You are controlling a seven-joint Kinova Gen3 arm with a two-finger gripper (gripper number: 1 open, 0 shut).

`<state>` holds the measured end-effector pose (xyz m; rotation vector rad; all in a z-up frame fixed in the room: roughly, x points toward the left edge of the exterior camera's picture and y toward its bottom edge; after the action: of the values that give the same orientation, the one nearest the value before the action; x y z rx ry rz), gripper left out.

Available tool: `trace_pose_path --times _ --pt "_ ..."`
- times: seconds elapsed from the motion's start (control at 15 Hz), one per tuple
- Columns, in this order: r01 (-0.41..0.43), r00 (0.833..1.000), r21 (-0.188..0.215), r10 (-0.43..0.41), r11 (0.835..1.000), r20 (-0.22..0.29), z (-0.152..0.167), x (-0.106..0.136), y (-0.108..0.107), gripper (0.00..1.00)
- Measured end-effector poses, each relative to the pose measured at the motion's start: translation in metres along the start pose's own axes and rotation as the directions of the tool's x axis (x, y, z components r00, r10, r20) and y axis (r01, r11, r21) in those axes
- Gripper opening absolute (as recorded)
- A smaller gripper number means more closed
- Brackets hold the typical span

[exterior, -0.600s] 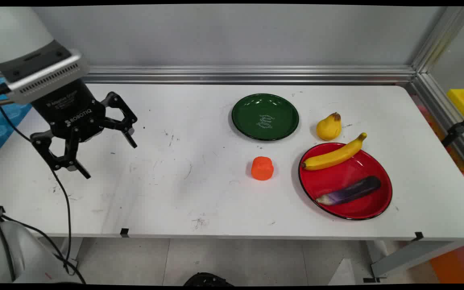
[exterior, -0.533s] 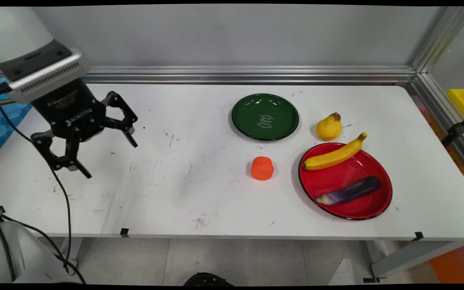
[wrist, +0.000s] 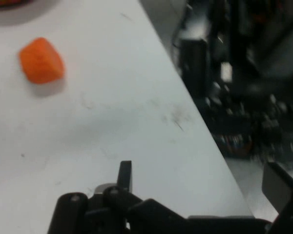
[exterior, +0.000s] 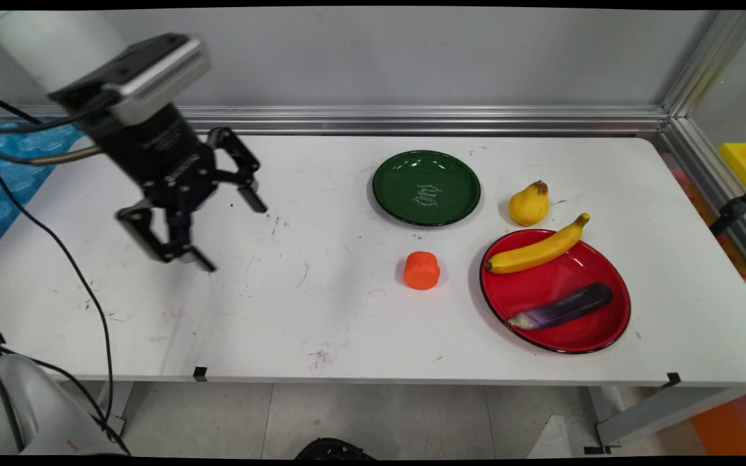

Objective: Pick up the eggplant from the red plate

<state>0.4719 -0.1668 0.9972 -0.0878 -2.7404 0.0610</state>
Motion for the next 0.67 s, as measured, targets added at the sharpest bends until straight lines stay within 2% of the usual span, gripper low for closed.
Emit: trace_pose_path --times 0.13,0.33,0.67 --pt "0.095 0.995 0.030 -0.094 0.995 -0.030 0.008 0.011 -0.012 1.00" --pt "0.209 0.976 0.063 -0.205 0.976 -0.070 0.023 0.027 -0.031 1.00" --pt "0.347 0.932 0.094 -0.332 0.933 -0.144 0.057 0.060 -0.063 1.00"
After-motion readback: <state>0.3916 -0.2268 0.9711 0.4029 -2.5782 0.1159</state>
